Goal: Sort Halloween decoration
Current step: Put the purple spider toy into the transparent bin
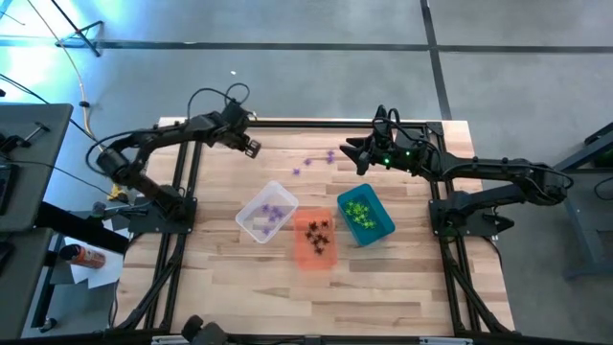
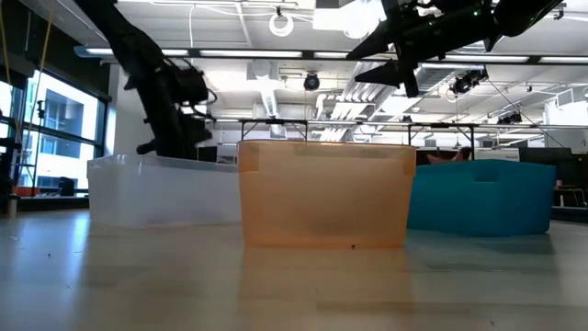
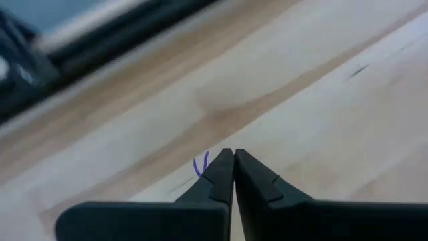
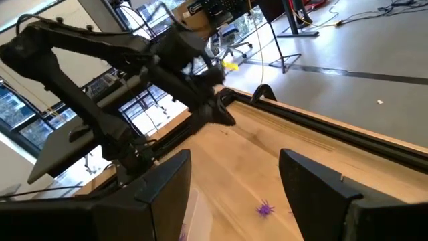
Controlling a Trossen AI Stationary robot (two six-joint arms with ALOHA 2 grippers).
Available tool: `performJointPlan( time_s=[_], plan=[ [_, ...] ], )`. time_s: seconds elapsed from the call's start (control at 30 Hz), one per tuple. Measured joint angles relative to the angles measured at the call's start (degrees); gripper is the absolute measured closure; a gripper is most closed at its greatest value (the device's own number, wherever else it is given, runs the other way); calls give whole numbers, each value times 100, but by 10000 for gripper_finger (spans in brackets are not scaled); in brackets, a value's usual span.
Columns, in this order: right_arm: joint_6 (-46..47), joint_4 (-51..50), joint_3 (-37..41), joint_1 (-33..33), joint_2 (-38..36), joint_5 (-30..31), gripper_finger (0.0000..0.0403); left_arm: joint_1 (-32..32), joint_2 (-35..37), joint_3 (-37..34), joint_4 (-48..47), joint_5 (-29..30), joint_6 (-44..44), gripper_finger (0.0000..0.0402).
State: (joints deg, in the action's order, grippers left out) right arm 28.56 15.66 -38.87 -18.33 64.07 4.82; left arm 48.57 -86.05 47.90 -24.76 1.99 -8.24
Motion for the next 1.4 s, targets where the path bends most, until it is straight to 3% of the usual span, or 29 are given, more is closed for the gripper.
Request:
performJointPlan(
  time_s=[0.13, 0.27, 0.4, 0.5, 0.63, 0.73, 0.87, 1.07, 1.2, 1.4],
  plan=[
    [-2, 0, 0, 0, 0, -11, 181, -22, 604, 2, 132, -735, -50, 401],
    [-2, -2, 0, 0, 0, -11, 181, -255, 1391, 2, 617, -1997, -203, 401],
    [122, -2, 0, 0, 0, -39, 181, -771, 2177, 7, 1474, -2969, -489, 401],
    [305, 12, 0, 0, 0, -257, 181, -1343, 2651, 9, 2337, -3303, -657, 401],
    [463, 389, 2, 0, 0, -1018, 181, -2242, 3015, 15, 3436, -3281, -621, 401],
    [449, 859, 2, 40, 0, -1463, 181, -2911, 3093, 20, 3732, -2823, -361, 401],
    [83, 1269, 2, 136, 0, -1442, 181, -3549, 3052, 20, 3756, -1940, 109, 401],
    [-32, 1276, 2, 151, 0, -1430, 181, -3669, 3049, 20, 3732, -1662, 96, 401],
    [-40, 1263, 2, 151, 0, -1428, 181, -3704, 3133, 20, 2953, -1651, -300, 401],
    [-52, 1054, 2, 146, 0, -1345, 181, -4280, 2777, 20, 638, -1308, -235, 401]
  ],
)
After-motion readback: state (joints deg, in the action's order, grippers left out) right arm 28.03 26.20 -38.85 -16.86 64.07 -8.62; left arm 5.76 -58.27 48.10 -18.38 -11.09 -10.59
